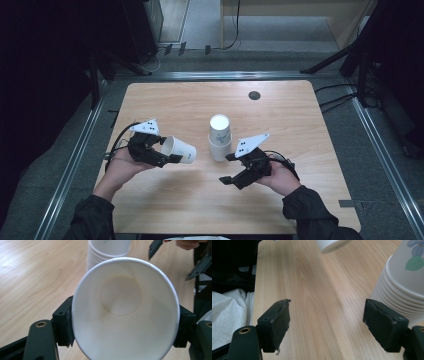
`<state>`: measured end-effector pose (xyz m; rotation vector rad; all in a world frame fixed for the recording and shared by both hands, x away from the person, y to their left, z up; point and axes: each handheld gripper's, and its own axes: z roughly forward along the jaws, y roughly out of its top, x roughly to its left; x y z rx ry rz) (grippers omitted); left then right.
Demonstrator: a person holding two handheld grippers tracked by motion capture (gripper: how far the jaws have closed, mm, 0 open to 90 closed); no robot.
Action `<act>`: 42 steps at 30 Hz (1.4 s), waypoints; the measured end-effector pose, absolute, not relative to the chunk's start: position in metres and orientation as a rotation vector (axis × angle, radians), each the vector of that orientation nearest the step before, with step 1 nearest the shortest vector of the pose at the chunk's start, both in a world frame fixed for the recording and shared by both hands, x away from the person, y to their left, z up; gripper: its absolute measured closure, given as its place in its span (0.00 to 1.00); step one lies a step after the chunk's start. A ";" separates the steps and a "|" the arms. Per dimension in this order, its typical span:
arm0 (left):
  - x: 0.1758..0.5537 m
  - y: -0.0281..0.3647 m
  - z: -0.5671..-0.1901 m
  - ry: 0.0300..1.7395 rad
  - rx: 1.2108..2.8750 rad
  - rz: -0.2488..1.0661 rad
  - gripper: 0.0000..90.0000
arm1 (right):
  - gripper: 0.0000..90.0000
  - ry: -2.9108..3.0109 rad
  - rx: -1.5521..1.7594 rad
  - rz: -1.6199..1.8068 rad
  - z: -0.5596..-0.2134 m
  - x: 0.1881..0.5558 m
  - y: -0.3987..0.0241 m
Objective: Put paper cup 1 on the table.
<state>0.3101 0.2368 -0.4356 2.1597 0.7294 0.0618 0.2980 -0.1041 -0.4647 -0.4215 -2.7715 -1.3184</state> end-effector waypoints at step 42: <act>0.414 0.295 -0.407 1.003 2.546 0.152 0.28 | 0.24 -2.781 -0.424 -1.268 -0.470 0.299 -0.104</act>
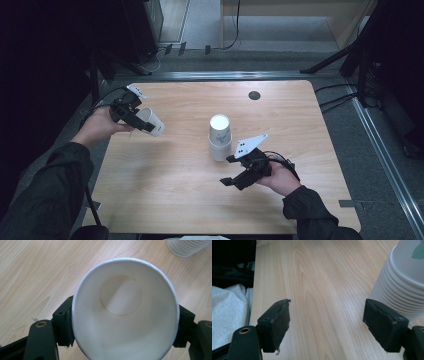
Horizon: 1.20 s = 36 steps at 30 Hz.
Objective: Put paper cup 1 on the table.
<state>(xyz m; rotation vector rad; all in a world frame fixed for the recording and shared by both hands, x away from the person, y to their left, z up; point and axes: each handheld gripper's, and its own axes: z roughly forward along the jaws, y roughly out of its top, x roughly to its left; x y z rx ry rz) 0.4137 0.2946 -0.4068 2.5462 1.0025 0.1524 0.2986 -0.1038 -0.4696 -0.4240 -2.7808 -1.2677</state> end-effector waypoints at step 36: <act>0.448 0.280 -0.463 1.166 2.859 0.159 0.28 | 0.24 -2.782 -0.413 -1.260 -0.470 0.299 -0.102</act>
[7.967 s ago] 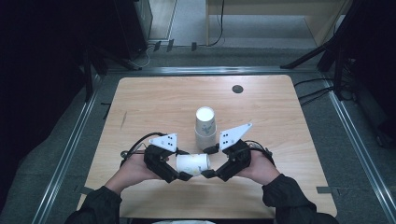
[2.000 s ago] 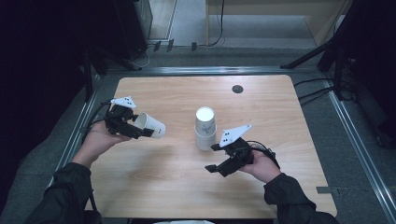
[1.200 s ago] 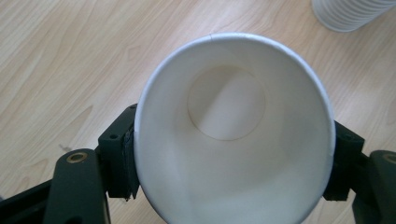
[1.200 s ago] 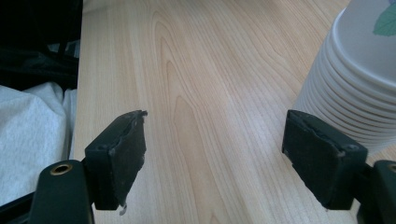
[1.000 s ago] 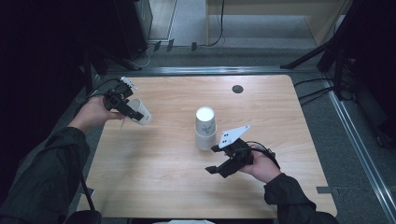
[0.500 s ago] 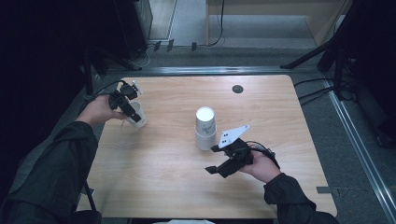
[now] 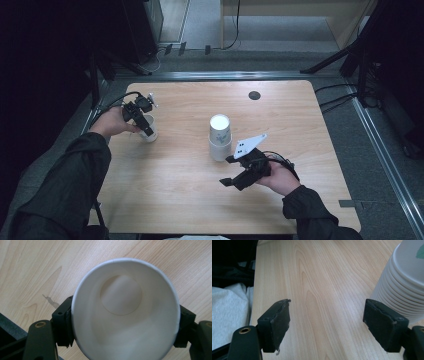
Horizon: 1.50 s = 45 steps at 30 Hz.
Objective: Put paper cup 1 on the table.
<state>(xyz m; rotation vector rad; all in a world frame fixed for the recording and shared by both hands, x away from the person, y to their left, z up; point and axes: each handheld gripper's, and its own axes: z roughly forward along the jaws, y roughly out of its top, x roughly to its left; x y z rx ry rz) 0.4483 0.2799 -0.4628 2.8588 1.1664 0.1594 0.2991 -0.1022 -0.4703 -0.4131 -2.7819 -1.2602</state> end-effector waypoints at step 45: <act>0.427 0.300 -0.420 1.161 2.593 0.148 0.09 | 0.26 -2.811 -0.393 -1.279 -0.466 0.301 -0.108</act>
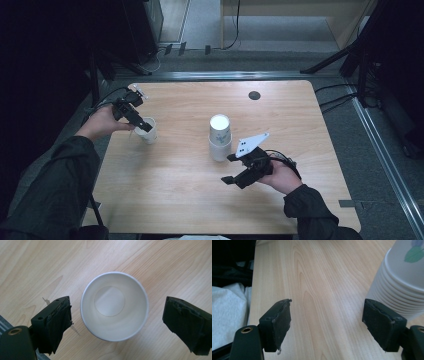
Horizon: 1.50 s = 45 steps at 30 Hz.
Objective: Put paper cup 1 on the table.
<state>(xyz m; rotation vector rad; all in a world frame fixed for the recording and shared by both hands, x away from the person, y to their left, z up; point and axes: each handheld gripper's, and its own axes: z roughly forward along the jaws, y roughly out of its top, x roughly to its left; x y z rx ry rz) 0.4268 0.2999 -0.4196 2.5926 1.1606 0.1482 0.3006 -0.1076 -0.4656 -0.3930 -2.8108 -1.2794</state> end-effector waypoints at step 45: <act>0.327 0.235 -0.427 0.941 2.305 0.150 0.10 | 0.28 -2.862 -0.579 -1.244 -0.448 0.324 -0.134</act>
